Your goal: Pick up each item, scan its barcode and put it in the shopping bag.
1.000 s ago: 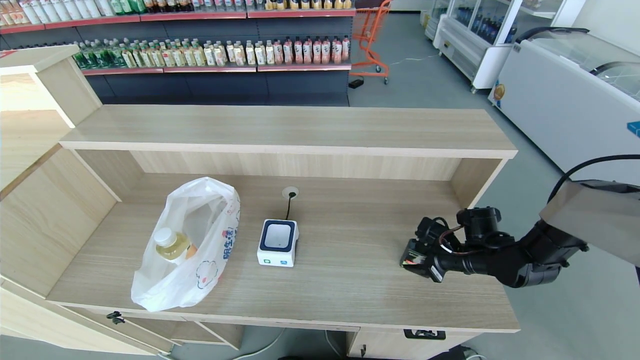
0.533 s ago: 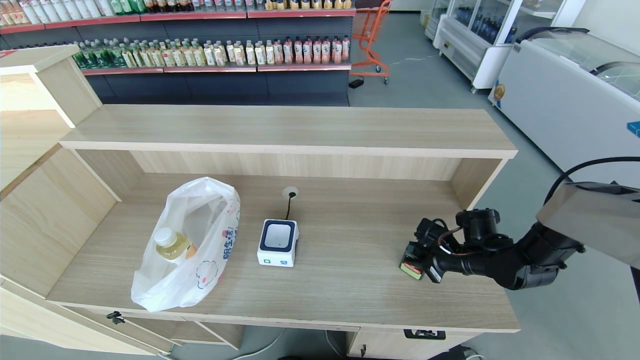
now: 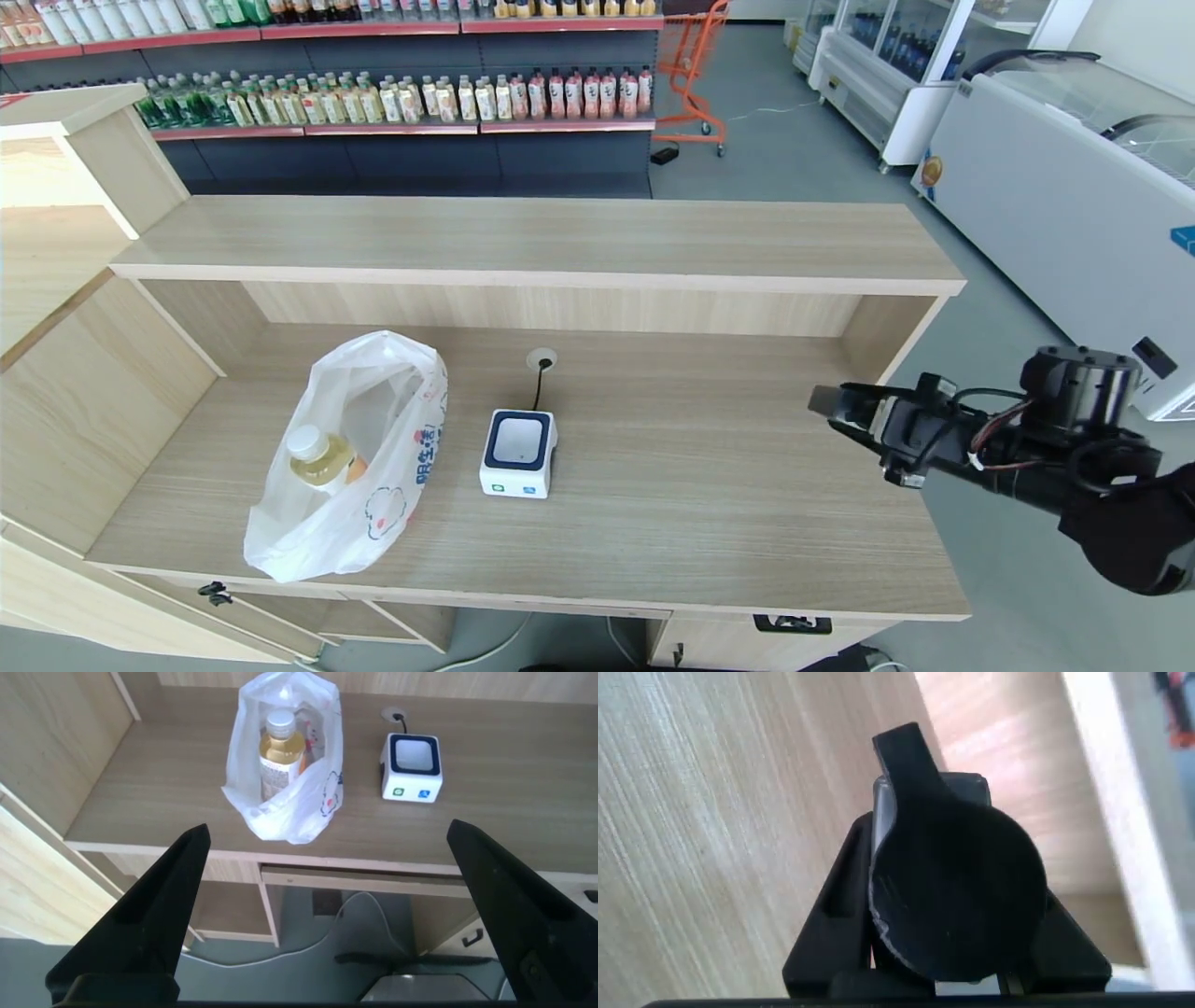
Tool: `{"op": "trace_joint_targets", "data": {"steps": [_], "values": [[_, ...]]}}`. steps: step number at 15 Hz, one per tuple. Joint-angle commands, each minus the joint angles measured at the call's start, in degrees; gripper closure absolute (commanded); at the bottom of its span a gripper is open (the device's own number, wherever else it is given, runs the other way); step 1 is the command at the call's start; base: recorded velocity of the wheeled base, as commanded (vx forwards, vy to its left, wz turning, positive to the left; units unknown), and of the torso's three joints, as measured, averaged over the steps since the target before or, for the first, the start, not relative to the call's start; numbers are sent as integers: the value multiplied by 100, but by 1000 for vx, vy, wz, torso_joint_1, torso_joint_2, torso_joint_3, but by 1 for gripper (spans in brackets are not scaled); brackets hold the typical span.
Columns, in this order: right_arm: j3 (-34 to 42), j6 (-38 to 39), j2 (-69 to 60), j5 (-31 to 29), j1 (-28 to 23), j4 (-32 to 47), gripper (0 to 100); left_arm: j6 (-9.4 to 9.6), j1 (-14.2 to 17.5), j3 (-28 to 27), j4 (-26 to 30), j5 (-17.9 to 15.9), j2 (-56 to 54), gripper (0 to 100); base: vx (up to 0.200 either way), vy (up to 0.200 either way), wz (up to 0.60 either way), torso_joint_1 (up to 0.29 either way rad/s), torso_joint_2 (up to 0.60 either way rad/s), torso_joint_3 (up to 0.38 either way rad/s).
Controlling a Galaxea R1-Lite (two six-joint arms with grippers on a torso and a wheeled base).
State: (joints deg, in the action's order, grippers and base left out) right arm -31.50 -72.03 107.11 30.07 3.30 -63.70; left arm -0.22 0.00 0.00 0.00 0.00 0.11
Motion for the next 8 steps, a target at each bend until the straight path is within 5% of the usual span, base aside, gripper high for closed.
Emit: {"op": "trace_joint_targets", "data": {"steps": [1,3,6,8], "values": [[469,-1779,-1350,1027,197,6,100,-4,0,0,0,0,-2,0,0,0,0,0,0,0],[636,-3563,-1412,1862,751,33,100,-4,0,0,0,0,-2,0,0,0,0,0,0,0],[812,-4855,-1333,1958,1691,33,100,-4,0,0,0,0,-2,0,0,0,0,0,0,0],[926,-5840,-1201,1985,2825,68,100,-4,0,0,0,0,-2,0,0,0,0,0,0,0]]}}
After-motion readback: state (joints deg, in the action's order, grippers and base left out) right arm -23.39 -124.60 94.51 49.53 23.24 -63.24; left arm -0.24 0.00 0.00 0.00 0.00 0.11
